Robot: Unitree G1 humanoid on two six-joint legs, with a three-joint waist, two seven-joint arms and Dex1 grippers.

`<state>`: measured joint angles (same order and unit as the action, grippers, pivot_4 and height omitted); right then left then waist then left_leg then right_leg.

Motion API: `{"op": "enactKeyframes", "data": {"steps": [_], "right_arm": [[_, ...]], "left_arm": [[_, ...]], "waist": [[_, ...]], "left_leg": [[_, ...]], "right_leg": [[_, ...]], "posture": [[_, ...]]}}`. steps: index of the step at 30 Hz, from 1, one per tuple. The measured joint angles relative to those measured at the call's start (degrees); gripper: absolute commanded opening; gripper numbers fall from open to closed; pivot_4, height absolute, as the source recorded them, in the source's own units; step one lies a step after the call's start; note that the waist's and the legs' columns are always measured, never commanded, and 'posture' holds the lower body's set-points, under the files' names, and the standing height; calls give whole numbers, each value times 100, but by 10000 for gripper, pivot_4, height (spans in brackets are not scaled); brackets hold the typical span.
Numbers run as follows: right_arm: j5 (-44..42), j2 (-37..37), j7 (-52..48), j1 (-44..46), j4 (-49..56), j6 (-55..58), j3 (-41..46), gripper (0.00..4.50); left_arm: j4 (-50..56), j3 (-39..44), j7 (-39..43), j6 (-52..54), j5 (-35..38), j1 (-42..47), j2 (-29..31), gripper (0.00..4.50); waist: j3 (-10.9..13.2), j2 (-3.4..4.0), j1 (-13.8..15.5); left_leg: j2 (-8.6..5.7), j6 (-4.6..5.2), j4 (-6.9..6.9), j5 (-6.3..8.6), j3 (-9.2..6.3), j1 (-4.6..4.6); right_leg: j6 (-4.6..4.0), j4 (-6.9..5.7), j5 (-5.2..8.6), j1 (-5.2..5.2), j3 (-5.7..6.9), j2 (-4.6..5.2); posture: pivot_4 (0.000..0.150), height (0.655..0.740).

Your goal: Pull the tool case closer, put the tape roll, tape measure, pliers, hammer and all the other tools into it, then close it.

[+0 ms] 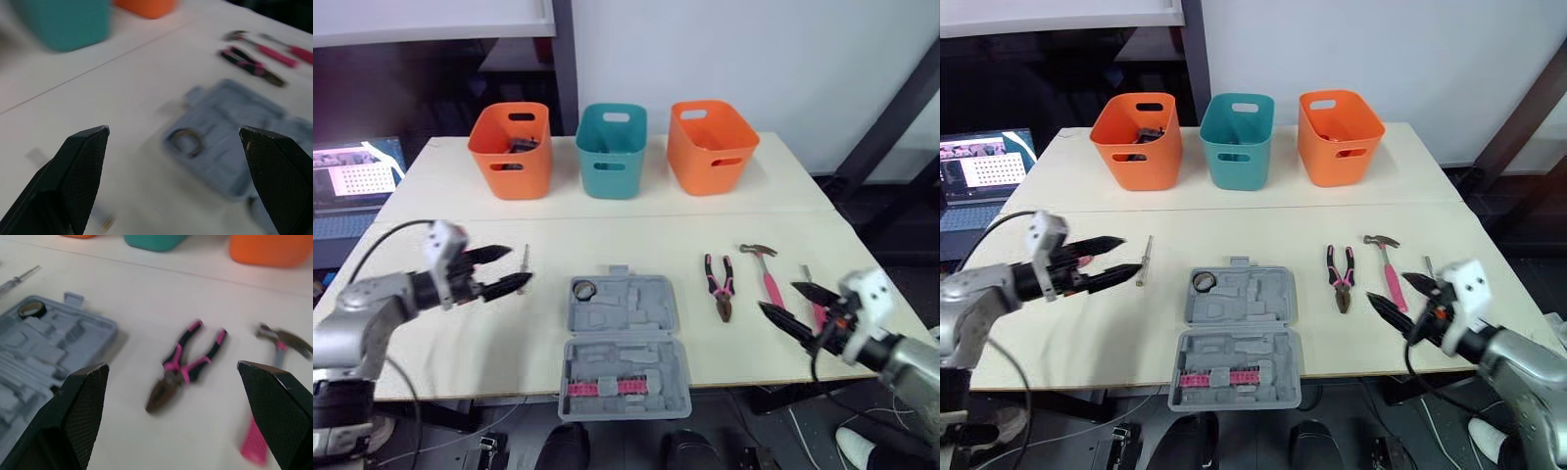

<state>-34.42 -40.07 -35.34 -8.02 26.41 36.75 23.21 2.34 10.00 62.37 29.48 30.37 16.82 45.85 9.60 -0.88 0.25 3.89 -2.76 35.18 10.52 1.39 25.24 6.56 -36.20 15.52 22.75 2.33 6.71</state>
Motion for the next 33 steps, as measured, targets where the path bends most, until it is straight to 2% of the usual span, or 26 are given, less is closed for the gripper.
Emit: {"op": "enactKeyframes", "data": {"steps": [6, 10, 14, 19, 26, 33], "right_arm": [[567, -35, 1090, 847, 316, 944, -979, 45000], [886, 518, 1967, 1267, 411, 1608, -1327, 45000], [844, 983, 2236, 1399, 240, 2142, -1411, 45000], [1002, 1475, 2514, 1602, -239, 2118, -1446, 45000], [1358, 1870, 2580, 1834, -1280, 1706, -1687, 45000], [1525, 1983, 2640, 1871, -1435, 1542, -1700, 45000]], "left_arm": [[347, -983, 415, 143, -273, 790, 119, 44289], [485, -1320, 542, -212, -608, 1084, 124, 44289], [592, -1365, 557, 28, -594, 1136, 166, 44289], [712, -1290, 531, 36, -472, 1126, 85, 44289], [742, -1241, 689, 329, -310, 1078, 311, 44289], [755, -1080, 729, 372, -238, 814, 421, 44289]], "waist": [[1, -1, 52], [2, -6, 52], [3, -5, 44], [3, -5, 40], [4, -2, 26], [4, -2, 30]], "left_leg": [[-3, 1, 6, -1, -1, 8], [-4, 1, 7, -1, -3, 12], [-4, 2, 7, -1, -2, 11], [-4, 2, 6, -1, -2, 11], [-4, 3, 5, -2, -2, 11], [-3, 3, 4, -2, -2, 11]], "right_leg": [[-1, 2, 1, 3, -4, -3], [0, 1, 0, 4, -5, -4], [4, -1, -1, 4, -7, -5], [8, -2, -3, 6, -7, -6], [18, -3, -8, 7, -9, -8], [18, -3, -8, 7, -9, -8]], "posture": [[1500, 7400], [1500, 7400], [1500, 7400], [1500, 7400], [1500, 7400], [1500, 7400]]}}
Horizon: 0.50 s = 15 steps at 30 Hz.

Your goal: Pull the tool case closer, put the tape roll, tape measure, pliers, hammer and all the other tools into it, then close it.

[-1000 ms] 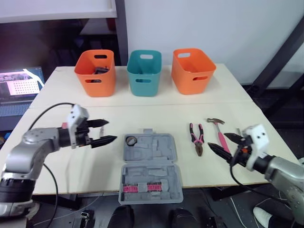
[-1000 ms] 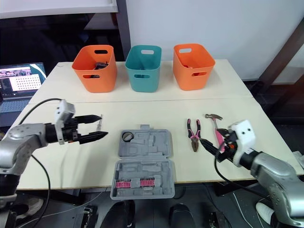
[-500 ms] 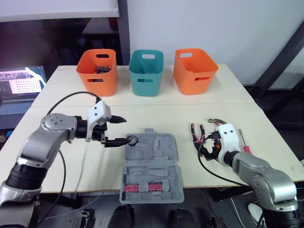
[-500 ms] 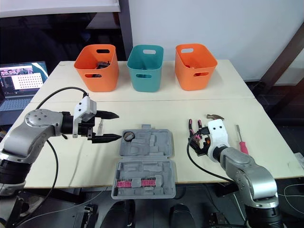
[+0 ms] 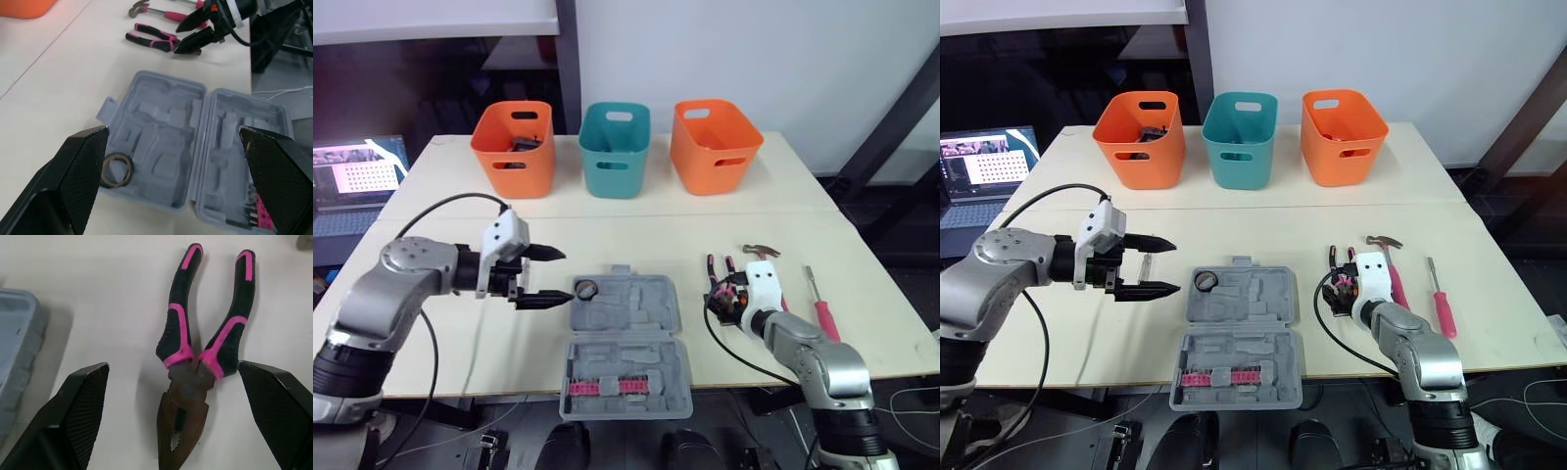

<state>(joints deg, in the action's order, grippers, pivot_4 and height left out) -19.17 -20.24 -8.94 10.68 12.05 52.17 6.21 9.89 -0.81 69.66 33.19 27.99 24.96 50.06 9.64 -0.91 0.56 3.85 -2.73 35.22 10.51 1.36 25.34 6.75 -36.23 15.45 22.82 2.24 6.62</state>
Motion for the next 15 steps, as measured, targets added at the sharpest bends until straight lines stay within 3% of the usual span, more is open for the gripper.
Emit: {"op": "enactKeyframes", "data": {"steps": [6, 11, 15], "right_arm": [[-312, 8, -334, 78, 540, 59, 147, 45000], [-1283, -1123, -1795, 696, 1703, 380, 21, 45000], [-1997, -1856, -2994, 1561, 1822, 635, -238, 45000]], "left_arm": [[-169, 322, -222, 6, 25, -84, -20, 44289], [-445, 1148, -913, -226, -20, -1048, -291, 44289], [-568, 2045, -1715, -638, -195, -2116, -656, 44289]], "waist": [[3, 4, -18], [5, 15, -126], [8, 9, -161]], "left_leg": [[2, 0, 0, 0, 0, -1], [7, 1, -10, 1, 2, -3], [10, 1, -8, 1, 5, -2]], "right_leg": [[0, -2, 0, 3, -2, -2], [3, -3, -1, 8, -8, -7], [-16, -4, 8, 17, -12, -7]], "posture": [[1500, 7400], [1500, 7400], [1500, 7400]]}}
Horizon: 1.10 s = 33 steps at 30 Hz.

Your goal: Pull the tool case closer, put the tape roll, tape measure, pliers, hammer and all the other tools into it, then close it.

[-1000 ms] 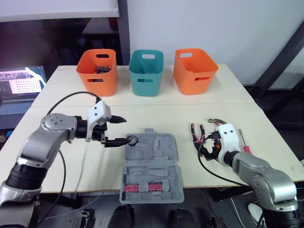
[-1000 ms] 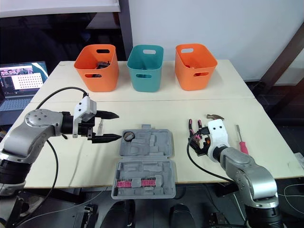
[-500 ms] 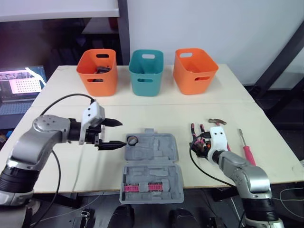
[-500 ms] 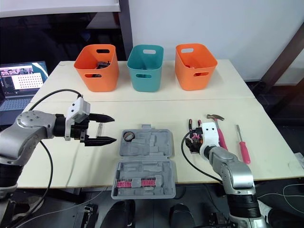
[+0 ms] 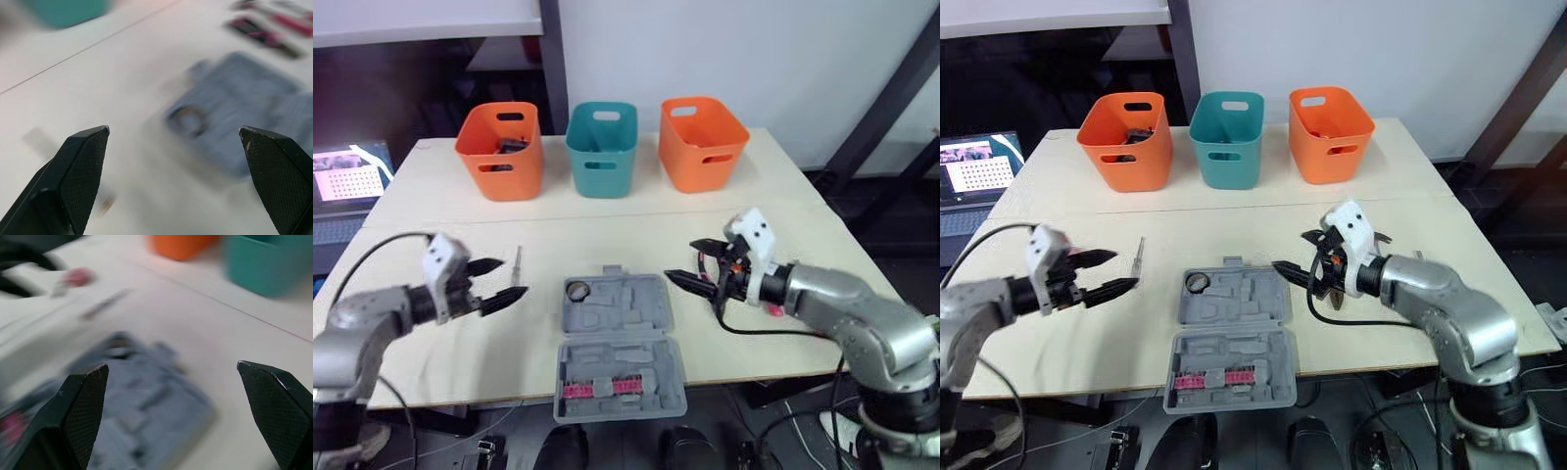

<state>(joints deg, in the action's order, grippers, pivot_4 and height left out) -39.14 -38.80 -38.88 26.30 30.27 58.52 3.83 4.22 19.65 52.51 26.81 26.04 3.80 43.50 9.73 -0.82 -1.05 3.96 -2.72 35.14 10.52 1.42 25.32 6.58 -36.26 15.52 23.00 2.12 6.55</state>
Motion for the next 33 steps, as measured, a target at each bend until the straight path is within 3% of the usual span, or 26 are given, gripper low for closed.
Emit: {"op": "enactKeyframes", "data": {"steps": [7, 14, 20, 33], "right_arm": [[-922, -547, -1411, 1128, -232, 369, -432, 45000], [-1176, -690, -1792, 1515, -366, 528, -638, 45000], [-1172, -754, -1695, 1640, -370, 634, -706, 45000], [-1324, -1036, -855, 1660, -68, 1140, -316, 45000]], "left_arm": [[343, 1395, -1647, 19, -67, -959, -772, 44289], [536, 1706, -2886, 192, -253, -1209, -1258, 44289], [-834, 1228, -3168, -37, -684, -43, -1042, 44289], [-4874, 143, -3138, -1697, -1434, 2221, -1056, 44289]], "waist": [[-5, -14, 62], [-7, -20, 62], [-8, -22, 155], [-9, -28, 173]], "left_leg": [[-9, -2, 6, 1, 8, 4], [-9, -3, 7, 1, 6, 3], [-10, -3, 9, 1, 12, 6], [-9, -3, 6, 1, 16, 13]], "right_leg": [[-3, 13, 0, -9, 1, 20], [-6, 7, -1, -3, 3, 18], [-8, 7, -4, 11, 3, 18], [15, 1, -17, 13, 3, 17]], "posture": [[1500, 7400], [1500, 7400], [1500, 7400], [1500, 7400]]}}
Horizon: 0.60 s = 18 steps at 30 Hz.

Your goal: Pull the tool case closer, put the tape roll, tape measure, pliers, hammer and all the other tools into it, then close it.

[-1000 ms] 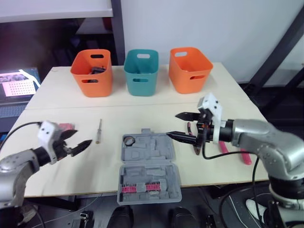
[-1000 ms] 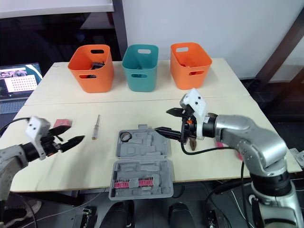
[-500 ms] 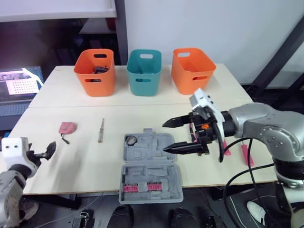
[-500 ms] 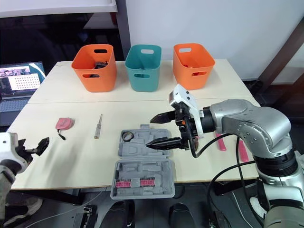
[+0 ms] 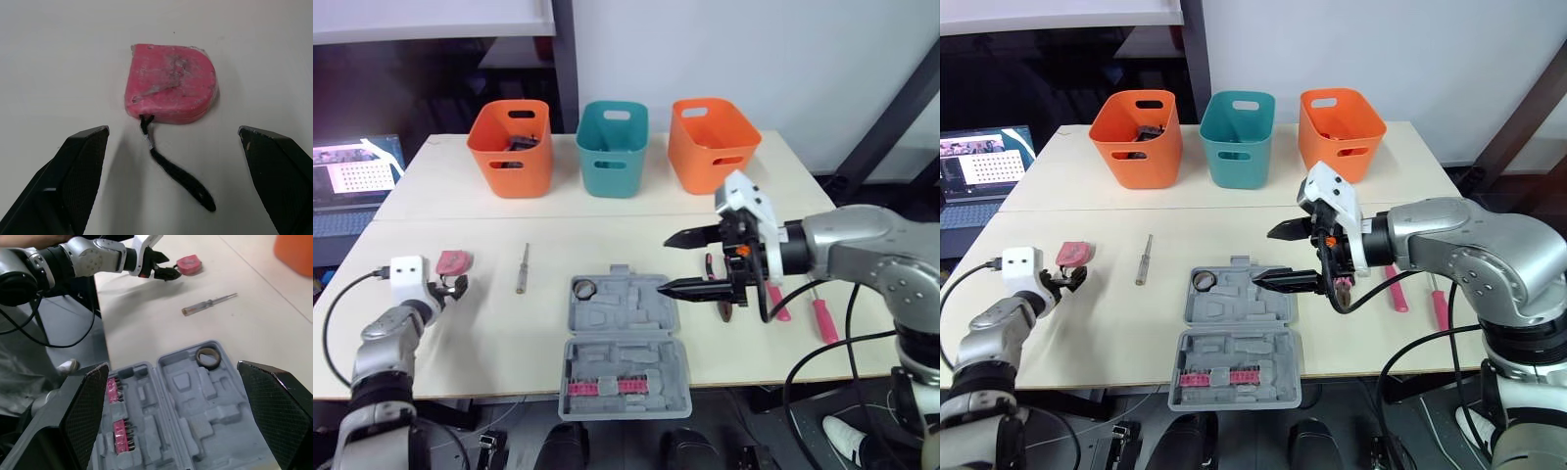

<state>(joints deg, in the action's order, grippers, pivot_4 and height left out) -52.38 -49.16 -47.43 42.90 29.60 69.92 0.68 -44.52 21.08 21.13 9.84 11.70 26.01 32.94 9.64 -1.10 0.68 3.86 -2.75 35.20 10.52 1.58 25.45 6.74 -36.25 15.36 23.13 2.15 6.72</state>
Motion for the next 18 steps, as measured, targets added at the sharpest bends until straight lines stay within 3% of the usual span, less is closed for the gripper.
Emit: {"op": "enactKeyframes", "data": {"steps": [2, 5, 12, 18], "right_arm": [[-41, -69, 100, -11, 53, 66, 49, 45000], [-118, -144, 227, -35, 81, 143, 155, 45000], [-238, -211, 421, -108, 175, 239, 235, 45000], [-226, -287, 432, -112, 163, 224, 228, 45000]], "left_arm": [[-446, -21, -12, -223, -42, 193, -12, 44289], [-941, -77, -8, -564, -105, 382, -38, 36407], [-1490, -36, 22, -842, -73, 628, 30, 237], [-1671, 10, 223, -926, 30, 704, 37, 237]], "waist": [[0, 0, -3], [0, 0, 2], [0, 0, 2], [0, 0, 7]], "left_leg": [[0, 0, 0, 0, 1, 0], [0, 0, -1, 0, 1, -2], [0, 0, -1, 0, 1, -3], [0, 0, 0, 0, 1, -2]], "right_leg": [[1, 0, 0, 0, 0, 0], [1, -1, -1, 0, 0, 0], [2, -2, -1, -1, 0, 1], [2, -2, -1, -3, 0, 1]], "posture": [[1500, 7400], [1500, 7400], [1500, 7400], [1500, 7400]]}}
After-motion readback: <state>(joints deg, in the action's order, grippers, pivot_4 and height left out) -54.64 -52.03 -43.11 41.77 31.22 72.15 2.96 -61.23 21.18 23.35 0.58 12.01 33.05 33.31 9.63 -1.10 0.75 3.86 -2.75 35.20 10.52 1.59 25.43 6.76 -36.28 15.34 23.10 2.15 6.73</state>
